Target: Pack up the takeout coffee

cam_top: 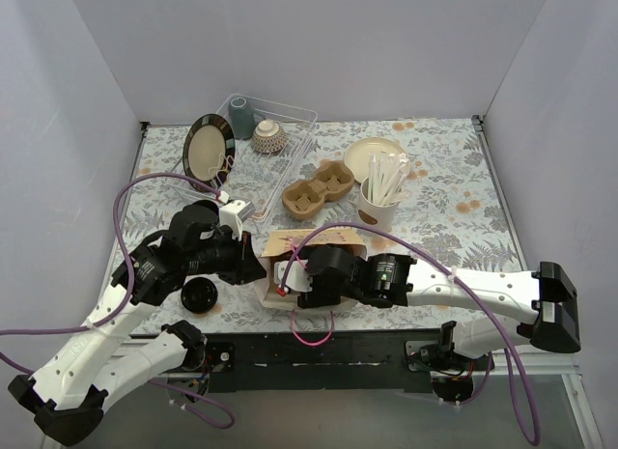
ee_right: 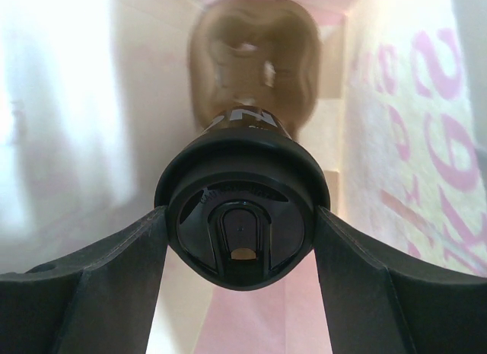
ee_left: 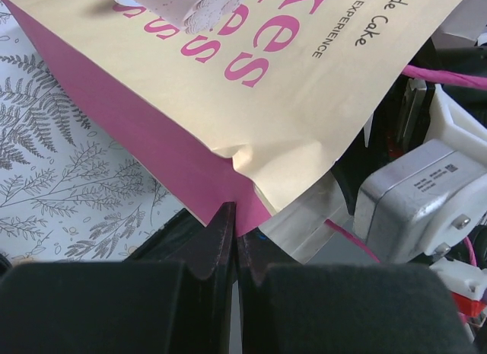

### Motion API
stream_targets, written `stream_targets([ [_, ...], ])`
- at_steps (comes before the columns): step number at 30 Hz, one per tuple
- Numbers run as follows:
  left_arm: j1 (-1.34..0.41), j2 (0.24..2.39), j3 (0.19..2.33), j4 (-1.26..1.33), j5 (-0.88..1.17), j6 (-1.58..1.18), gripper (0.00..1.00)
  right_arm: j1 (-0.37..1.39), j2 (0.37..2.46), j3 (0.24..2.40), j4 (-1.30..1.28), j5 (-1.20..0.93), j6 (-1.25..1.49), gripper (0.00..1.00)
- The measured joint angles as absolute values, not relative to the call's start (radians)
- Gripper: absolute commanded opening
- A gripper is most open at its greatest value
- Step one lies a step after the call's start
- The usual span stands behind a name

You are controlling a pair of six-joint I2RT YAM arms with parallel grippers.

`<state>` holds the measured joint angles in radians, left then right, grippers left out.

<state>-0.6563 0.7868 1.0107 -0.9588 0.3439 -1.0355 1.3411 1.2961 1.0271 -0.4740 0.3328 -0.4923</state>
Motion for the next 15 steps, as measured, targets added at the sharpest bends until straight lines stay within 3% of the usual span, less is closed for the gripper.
stream_targets([
  [6,-0.656,0.797,1.015,-0.968,0.336,-1.036,0.0,1.341,1.332,1.04,-0.484,0.29,-0.505,0.43],
  [15,-0.654,0.826,1.03,-0.981,0.295,-1.037,0.0,1.345,1.417,1.045,-0.452,0.432,-0.536,0.43],
])
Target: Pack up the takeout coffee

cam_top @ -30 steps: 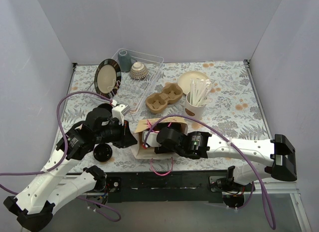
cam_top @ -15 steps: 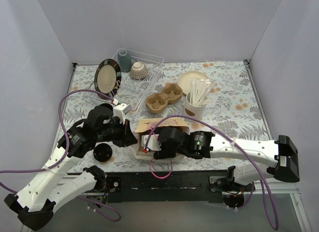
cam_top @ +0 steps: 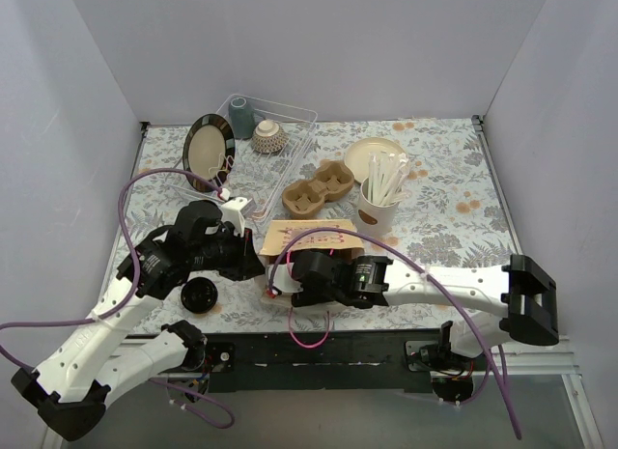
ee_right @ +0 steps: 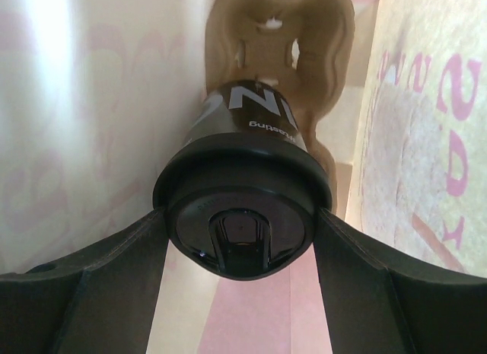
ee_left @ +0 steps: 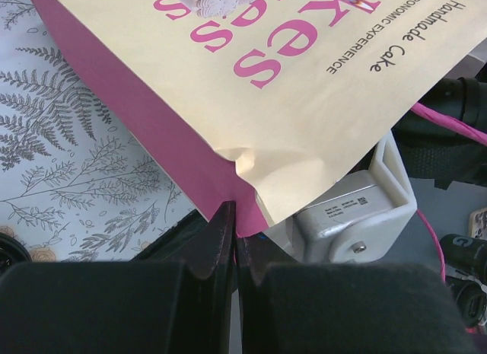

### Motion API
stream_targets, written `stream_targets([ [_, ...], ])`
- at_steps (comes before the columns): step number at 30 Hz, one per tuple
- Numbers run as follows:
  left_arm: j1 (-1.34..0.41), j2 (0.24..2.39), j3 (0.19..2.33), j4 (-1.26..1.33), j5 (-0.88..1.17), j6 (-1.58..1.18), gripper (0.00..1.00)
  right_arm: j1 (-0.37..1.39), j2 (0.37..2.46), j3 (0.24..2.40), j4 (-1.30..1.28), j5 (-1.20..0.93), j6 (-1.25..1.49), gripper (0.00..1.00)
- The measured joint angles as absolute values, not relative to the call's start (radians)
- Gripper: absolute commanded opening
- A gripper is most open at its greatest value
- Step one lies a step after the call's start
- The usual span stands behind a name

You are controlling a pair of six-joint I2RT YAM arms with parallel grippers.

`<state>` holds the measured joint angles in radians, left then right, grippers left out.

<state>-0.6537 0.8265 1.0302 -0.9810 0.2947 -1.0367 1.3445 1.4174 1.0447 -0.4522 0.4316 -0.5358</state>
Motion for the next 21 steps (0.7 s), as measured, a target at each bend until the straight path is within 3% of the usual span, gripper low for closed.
stream_targets([
  [21,-0.65,0.825,1.045,-0.992,0.305,-1.055,0.0,1.348,1.44,1.048,-0.429,0.588,-0.579,0.43],
])
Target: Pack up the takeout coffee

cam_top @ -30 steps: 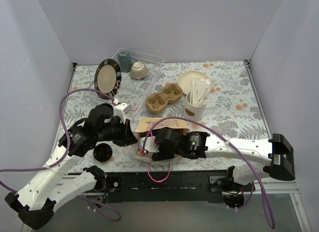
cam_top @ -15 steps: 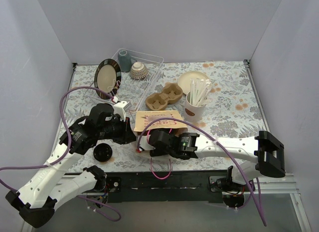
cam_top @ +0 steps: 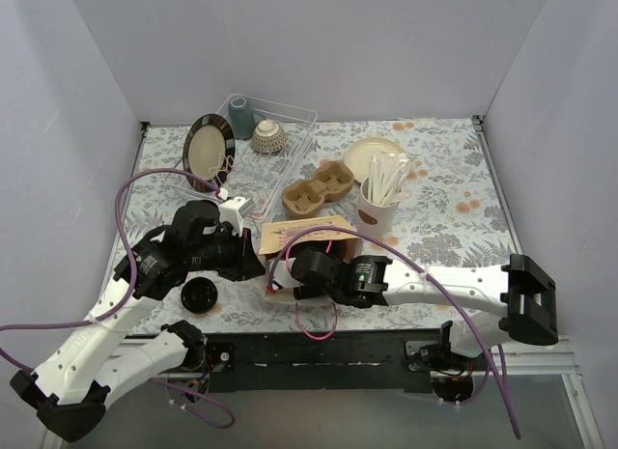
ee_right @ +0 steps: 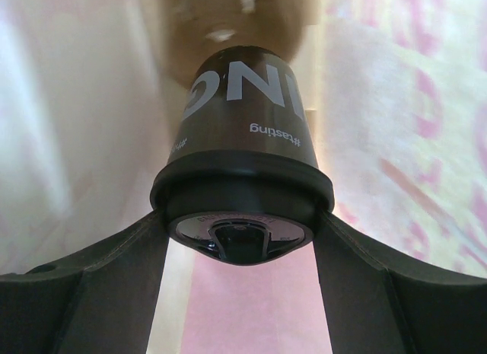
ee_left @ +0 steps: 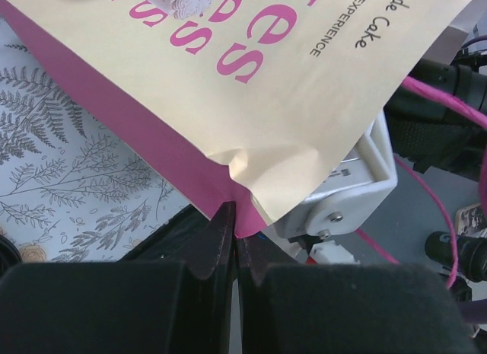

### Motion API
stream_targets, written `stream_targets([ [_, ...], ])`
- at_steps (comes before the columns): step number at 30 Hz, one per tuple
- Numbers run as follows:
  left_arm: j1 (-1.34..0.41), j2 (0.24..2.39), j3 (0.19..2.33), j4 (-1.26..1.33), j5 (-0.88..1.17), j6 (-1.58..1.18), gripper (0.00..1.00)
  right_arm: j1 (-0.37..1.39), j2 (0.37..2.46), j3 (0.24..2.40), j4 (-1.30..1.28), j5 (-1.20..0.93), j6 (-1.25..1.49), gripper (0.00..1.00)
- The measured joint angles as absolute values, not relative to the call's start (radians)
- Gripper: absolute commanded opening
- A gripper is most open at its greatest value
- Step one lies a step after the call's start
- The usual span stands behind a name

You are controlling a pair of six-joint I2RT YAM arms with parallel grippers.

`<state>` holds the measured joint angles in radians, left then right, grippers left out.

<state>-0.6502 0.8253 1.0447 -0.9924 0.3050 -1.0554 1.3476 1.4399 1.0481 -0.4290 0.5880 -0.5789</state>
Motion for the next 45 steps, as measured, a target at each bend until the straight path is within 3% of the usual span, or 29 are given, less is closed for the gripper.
stream_targets([
  [21,-0.65,0.809,1.045,-0.992,0.334,-1.053,0.0,1.328,1.379,1.197,-0.67,0.507,-0.606,0.44],
  [30,-0.65,0.873,1.142,-1.023,0.322,-1.058,0.0,1.324,1.432,1.541,-0.762,0.357,-0.536,0.43],
  [45,-0.65,0.955,1.287,-1.128,0.315,-1.151,0.0,1.324,1.344,1.786,-0.991,0.24,-0.25,0.42],
])
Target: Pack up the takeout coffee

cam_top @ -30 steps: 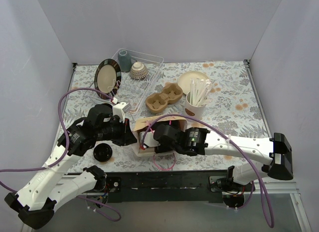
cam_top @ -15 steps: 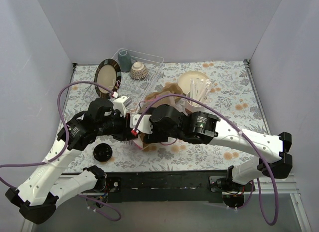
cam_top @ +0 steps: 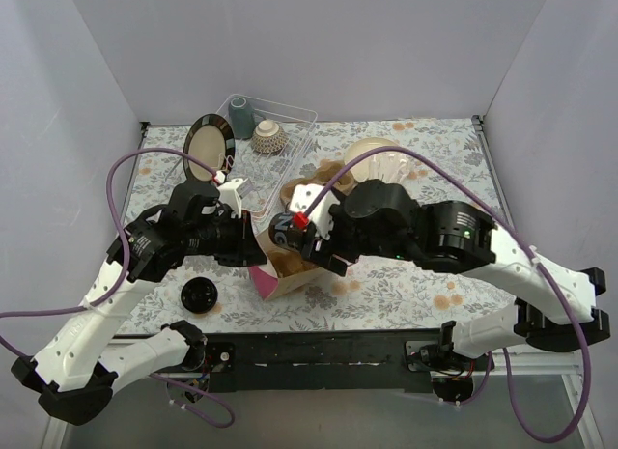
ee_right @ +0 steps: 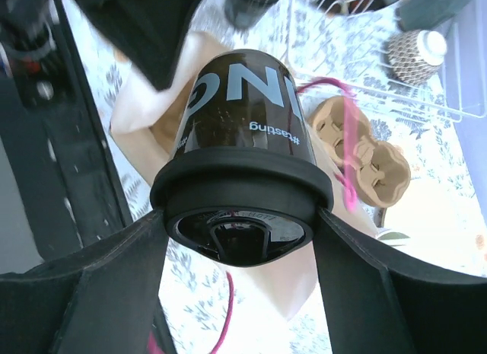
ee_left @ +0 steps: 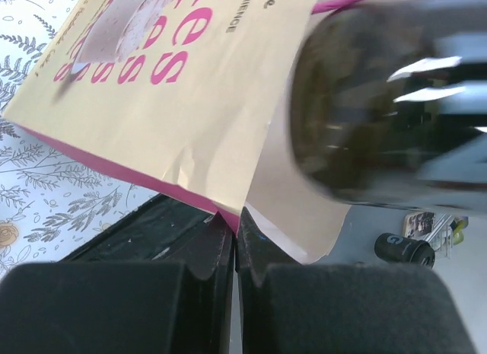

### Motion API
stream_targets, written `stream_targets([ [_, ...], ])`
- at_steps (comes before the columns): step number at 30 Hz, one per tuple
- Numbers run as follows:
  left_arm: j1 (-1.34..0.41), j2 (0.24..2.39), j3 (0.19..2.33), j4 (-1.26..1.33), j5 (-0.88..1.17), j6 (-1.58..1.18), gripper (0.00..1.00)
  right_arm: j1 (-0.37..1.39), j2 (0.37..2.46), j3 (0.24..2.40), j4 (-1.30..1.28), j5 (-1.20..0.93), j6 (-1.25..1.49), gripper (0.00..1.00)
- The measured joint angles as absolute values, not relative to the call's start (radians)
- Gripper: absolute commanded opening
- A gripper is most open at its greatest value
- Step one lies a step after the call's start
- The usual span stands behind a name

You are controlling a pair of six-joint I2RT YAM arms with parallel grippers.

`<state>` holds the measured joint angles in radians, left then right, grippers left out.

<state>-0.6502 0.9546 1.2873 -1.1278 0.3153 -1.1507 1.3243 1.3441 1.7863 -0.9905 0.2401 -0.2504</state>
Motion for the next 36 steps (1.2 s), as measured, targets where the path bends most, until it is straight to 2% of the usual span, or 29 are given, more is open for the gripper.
stream_targets([
  [5,-0.65,0.942,1.287,-1.141,0.316,-1.154,0.0,1.324,1.246,1.785,-0.91,0.328,-0.15,0.41],
  [11,-0.65,0.937,1.284,-1.145,0.316,-1.154,0.0,1.324,1.158,1.78,-0.799,0.58,-0.081,0.41],
  [15,-0.65,0.931,1.284,-1.146,0.316,-1.153,0.0,1.309,1.224,1.896,-0.886,0.792,0.012,0.39],
  [18,-0.65,0.928,1.285,-1.153,0.315,-1.148,0.0,1.255,1.293,1.971,-1.023,0.858,0.153,0.38],
  [21,-0.65,0.928,1.286,-1.159,0.314,-1.142,0.0,1.163,1.295,1.917,-1.148,0.831,0.285,0.38],
  [27,-0.65,0.91,1.285,-1.171,0.314,-1.141,0.0,1.002,1.167,1.664,-1.28,0.662,0.485,0.36],
  [31,-0.65,0.884,1.285,-1.19,0.297,-1.142,0.0,0.929,1.129,1.589,-1.308,0.529,0.544,0.37],
  [36,-0.65,0.855,1.286,-1.209,0.279,-1.148,0.0,0.886,1.179,1.471,-1.304,0.345,0.59,0.4],
])
